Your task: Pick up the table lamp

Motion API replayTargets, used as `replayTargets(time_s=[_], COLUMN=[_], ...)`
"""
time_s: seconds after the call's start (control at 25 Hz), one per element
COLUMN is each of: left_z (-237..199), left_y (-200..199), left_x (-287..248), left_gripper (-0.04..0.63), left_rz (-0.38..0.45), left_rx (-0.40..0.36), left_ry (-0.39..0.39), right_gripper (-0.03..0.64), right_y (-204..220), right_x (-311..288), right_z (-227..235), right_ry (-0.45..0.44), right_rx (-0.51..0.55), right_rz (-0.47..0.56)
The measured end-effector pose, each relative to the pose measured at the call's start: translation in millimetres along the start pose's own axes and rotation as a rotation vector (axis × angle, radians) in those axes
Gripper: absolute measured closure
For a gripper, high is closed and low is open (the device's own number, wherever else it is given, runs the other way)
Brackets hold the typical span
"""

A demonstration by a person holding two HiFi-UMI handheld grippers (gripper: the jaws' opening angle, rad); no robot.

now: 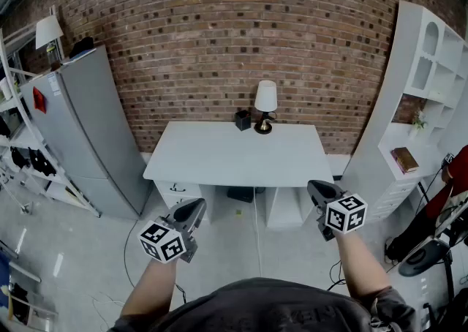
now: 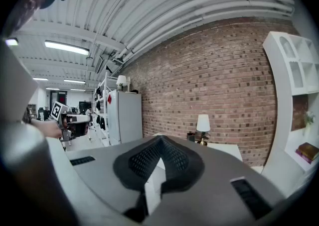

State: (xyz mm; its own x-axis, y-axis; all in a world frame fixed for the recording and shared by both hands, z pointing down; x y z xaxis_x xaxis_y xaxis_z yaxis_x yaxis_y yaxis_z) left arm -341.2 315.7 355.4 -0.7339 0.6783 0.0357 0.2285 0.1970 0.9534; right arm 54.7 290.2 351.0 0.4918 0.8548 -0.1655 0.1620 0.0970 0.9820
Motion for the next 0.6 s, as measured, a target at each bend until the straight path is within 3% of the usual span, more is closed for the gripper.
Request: replayTargets(time_s=[0.6], left_z=[0.9], left_y=[-2.4], left_x=[-18.5], left_gripper=[0.598], left_rz=[-0.007], left_rx=[-0.002], left_ry=[0.004], right_gripper=[0.624], right_y=[-2.1], right_x=[-6.7], right_z=[16.9], right_ry=[-0.004], right_rx=[-0.032], right_rz=[0.015])
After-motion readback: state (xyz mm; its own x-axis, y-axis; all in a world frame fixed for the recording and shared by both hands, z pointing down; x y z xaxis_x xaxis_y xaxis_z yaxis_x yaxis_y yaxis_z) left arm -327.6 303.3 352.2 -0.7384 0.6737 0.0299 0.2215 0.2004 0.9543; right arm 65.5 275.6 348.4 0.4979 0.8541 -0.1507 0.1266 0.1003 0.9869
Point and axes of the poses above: the fingertips, and each gripper's own axes: x backward along the fingers, z to its right, y out of its underside, the point moved 7 cm from there along x, backward along the fingers, and after that the axes turned 8 degrees about x, right-handed, at the moved point
